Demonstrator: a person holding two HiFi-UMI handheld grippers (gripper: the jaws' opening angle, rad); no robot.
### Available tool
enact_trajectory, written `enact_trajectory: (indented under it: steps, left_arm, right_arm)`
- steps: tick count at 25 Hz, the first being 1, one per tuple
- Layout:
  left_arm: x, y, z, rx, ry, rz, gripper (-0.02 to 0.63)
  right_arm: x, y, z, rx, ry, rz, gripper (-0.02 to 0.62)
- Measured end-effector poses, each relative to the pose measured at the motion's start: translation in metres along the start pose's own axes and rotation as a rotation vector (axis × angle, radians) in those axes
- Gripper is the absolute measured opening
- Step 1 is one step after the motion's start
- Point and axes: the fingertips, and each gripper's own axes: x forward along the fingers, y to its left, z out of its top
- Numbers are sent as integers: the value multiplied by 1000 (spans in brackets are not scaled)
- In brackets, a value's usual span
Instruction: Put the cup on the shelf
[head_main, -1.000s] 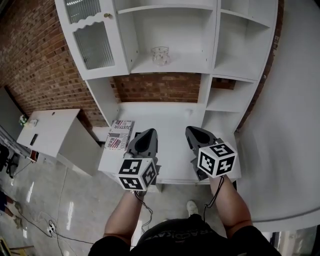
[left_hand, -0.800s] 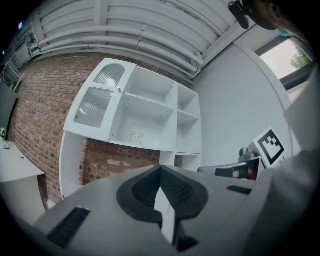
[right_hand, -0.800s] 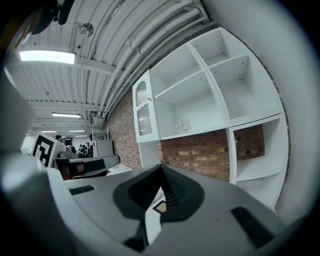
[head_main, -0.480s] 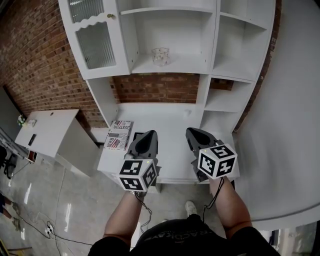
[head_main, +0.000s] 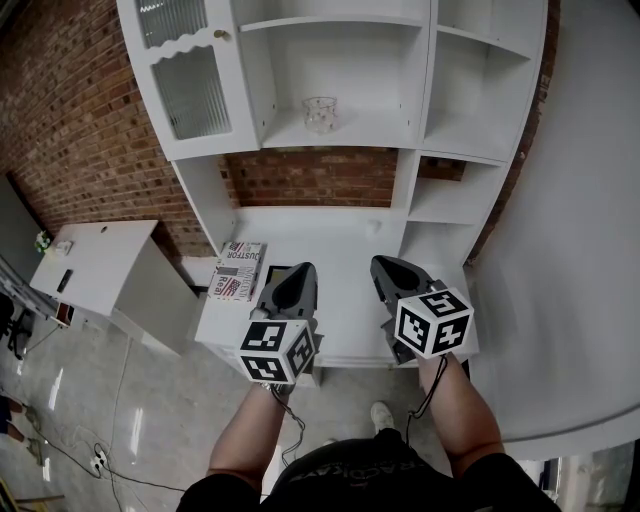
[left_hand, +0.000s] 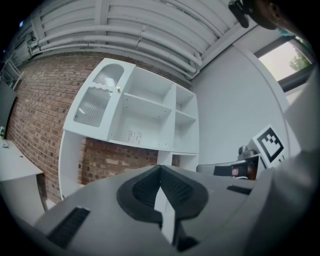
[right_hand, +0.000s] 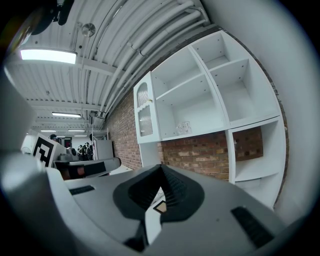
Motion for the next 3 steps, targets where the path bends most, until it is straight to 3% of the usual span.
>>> enact_trajectory:
  steps: [3]
  left_arm:
    - [1, 1, 1, 2, -2, 0, 5]
  right_arm:
    - [1, 0, 1, -4, 0, 2, 0]
